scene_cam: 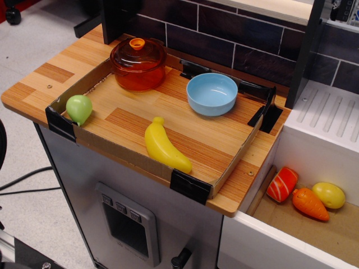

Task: Put pear in bowl

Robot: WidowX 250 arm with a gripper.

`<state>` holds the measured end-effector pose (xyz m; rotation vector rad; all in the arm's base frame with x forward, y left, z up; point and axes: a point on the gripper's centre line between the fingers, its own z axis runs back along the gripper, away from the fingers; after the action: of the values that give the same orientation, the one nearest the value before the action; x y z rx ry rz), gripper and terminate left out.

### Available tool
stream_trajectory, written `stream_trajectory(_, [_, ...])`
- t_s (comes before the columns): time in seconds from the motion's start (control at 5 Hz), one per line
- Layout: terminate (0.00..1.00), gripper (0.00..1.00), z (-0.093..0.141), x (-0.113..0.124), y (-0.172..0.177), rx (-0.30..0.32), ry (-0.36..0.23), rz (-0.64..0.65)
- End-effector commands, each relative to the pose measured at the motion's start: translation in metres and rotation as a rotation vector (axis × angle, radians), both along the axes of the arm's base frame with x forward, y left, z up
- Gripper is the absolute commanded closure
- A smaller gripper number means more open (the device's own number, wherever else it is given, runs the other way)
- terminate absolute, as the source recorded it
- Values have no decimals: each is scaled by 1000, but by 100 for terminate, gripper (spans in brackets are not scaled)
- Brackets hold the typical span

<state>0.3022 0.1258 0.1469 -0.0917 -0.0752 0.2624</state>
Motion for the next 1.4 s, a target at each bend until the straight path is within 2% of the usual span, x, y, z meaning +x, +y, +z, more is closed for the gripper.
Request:
stream_trajectory(0.0, [0,0,-18,-18,27,61,-17,-18])
stream_trajectory(0.2, [0,0,-34,-25,28,58,15,-46])
stream_trajectory(0.4, [0,0,-65,-33,27,90,41,-81])
stream_trajectory(1.0, [0,0,-94,-32,28,130,67,-84])
stream_trajectory(1.2, [0,0,-101,-36,30,137,98,-91])
